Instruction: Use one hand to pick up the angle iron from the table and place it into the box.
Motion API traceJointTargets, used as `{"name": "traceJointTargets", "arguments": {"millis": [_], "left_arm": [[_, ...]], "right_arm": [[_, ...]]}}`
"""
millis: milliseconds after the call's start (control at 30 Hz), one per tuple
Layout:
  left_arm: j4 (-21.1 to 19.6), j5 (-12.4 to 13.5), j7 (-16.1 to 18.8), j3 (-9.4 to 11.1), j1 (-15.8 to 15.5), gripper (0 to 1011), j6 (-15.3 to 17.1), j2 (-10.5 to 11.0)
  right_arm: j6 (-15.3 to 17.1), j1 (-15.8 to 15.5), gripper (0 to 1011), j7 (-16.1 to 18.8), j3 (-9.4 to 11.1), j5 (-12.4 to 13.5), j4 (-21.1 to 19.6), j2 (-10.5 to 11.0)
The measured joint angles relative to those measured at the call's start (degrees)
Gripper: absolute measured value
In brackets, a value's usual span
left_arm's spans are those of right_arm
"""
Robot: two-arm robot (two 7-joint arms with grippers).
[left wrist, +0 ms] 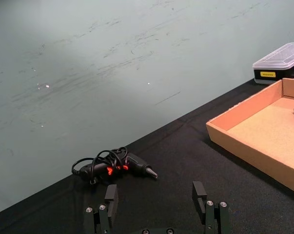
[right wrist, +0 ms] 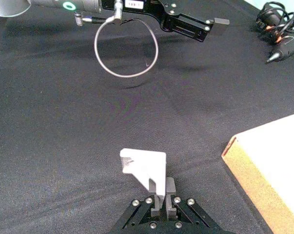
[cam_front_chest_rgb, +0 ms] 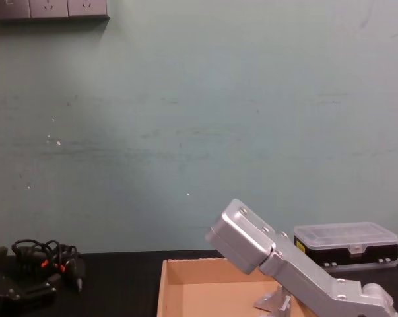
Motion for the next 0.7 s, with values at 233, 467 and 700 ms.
{"name": "traceJointTargets", "arguments": {"millis": [233, 467, 700], "left_arm": [[0.00, 0.00, 0.00, 0.00, 0.00, 1000, 0.00, 0.00], [0.00, 0.00, 0.00, 0.00, 0.00, 1000, 0.00, 0.00], [0.00, 0.00, 0.00, 0.00, 0.00, 1000, 0.00, 0.00]], "right_arm": [[0.26, -0.52, 57, -0.42, 0.61, 0.26, -1.25, 0.32], [1.08, -2.87, 57, -2.44, 3.40, 1.81, -7.73, 3.00], [1.91, -5.76, 57, -5.19, 7.48, 3.49, -14.41, 6.99]]}}
